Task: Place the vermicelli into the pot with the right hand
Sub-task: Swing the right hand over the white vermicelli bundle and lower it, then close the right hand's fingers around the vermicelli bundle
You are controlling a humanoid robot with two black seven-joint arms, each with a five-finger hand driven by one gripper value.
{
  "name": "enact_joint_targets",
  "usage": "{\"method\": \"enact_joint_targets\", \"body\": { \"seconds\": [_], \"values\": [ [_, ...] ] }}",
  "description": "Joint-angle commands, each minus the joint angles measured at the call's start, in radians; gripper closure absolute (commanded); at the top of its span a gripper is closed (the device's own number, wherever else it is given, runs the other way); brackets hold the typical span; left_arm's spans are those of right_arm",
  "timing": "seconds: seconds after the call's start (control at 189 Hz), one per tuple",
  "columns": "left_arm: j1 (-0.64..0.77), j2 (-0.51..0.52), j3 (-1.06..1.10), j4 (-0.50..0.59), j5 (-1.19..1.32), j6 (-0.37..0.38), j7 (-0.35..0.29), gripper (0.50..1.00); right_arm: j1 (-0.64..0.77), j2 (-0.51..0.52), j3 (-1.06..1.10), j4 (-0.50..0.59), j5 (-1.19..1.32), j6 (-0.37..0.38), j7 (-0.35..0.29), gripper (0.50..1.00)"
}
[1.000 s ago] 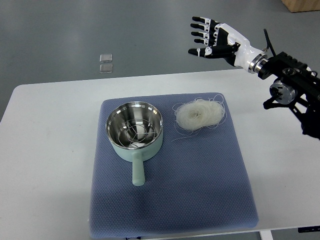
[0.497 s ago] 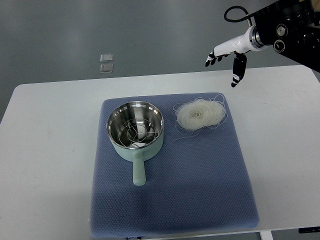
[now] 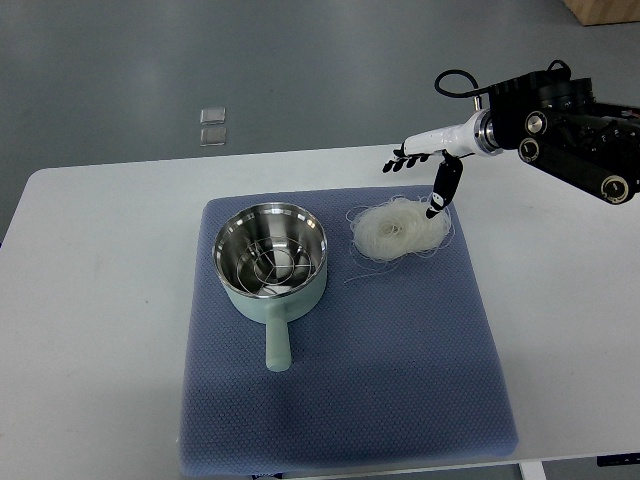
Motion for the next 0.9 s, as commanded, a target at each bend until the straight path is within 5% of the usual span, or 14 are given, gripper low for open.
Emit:
{"method": "enact_joint_targets", "body": {
  "seconds": [0.0, 0.492, 0.566, 0.656, 0.894],
  "values": [
    [0.0, 0.0, 0.0, 0.0, 0.0, 0.0, 0.0, 0.5, -0.027, 0.021, 0.0, -0.007, -0.001, -0.027, 0.001, 0.572],
    [0.0, 0.0, 0.0, 0.002, 0.0, 0.0, 0.0, 0.5, -0.117, 0.13, -0.02, -0.125, -0.033, -0.117, 0.003, 0.591],
    [0.0, 0.0, 0.0, 0.002, 0.0, 0.0, 0.0, 0.5, -0.119, 0.13, -0.023, -0.125, -0.033, -0.125, 0.006, 0.713],
    [0.0, 0.0, 0.002, 0.002, 0.0, 0.0, 0.0, 0.5, -0.119, 0.13, -0.023, -0.125, -0.035, -0.123, 0.011, 1.0],
    [0.0, 0.0, 0.002, 0.003, 0.0, 0.0, 0.0, 0.5, -0.108, 0.124, -0.02, -0.116, -0.044, -0.116, 0.029, 1.0]
  ]
}}
